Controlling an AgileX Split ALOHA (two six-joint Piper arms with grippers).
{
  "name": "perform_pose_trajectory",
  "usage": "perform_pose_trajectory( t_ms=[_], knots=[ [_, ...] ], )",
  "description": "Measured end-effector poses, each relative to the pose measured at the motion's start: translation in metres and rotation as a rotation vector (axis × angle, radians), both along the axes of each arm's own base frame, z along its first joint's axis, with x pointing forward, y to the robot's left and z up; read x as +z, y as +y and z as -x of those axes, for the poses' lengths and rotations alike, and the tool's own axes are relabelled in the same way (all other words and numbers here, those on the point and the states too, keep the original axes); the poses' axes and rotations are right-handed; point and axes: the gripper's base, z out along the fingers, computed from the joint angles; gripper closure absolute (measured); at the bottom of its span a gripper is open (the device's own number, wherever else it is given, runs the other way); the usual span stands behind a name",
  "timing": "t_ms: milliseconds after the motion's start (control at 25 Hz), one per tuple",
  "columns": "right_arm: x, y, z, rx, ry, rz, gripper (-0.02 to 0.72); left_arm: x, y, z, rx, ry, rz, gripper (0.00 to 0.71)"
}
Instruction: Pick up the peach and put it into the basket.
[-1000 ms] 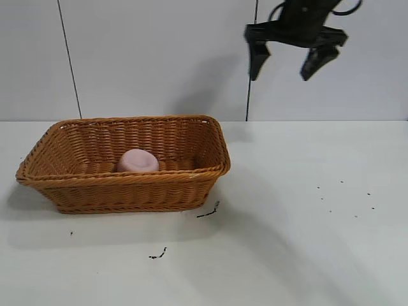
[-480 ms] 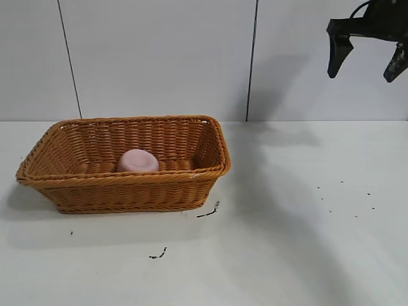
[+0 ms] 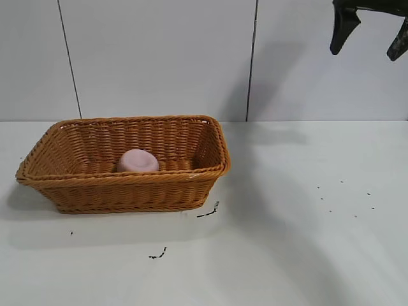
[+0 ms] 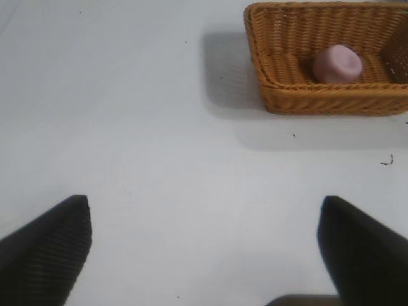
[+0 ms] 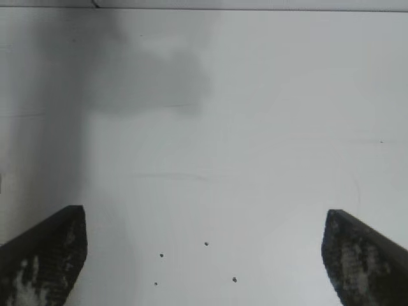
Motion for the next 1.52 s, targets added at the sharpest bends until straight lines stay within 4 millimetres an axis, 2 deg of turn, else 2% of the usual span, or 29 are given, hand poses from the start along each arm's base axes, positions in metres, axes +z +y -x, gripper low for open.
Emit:
perform_pose_trajectory(
  t_ms=[160,320,440,520,720,880,1000,1400,1520],
  knots=[
    [0.016,0.003,0.072,0.011,-0.006,0.007,0.008,0.0,0.0,0.0,0.0,0.0,0.0,0.017],
    [0.014,0.007,0.154,0.021,-0.021,0.014,0.008,0.0,0.0,0.0,0.0,0.0,0.0,0.017],
    [-0.002,0.01,0.211,0.031,-0.04,0.019,0.008,0.0,0.0,0.0,0.0,0.0,0.0,0.017],
    [-0.011,0.011,0.243,0.027,-0.121,0.026,0.008,0.0,0.0,0.0,0.0,0.0,0.0,0.017],
    [-0.038,0.013,0.306,0.011,-0.397,0.048,0.008,0.0,0.0,0.0,0.0,0.0,0.0,0.017],
    [-0.061,0.015,0.337,-0.011,-0.463,0.036,0.008,0.0,0.0,0.0,0.0,0.0,0.0,0.017],
    [-0.063,0.014,0.348,-0.034,-0.515,0.037,0.008,0.0,0.0,0.0,0.0,0.0,0.0,0.017],
    [-0.063,0.014,0.353,-0.038,-0.548,0.038,0.008,0.0,0.0,0.0,0.0,0.0,0.0,0.017],
    [-0.061,0.015,0.363,-0.005,-0.612,0.027,0.008,0.0,0.0,0.0,0.0,0.0,0.0,0.017]
  ],
)
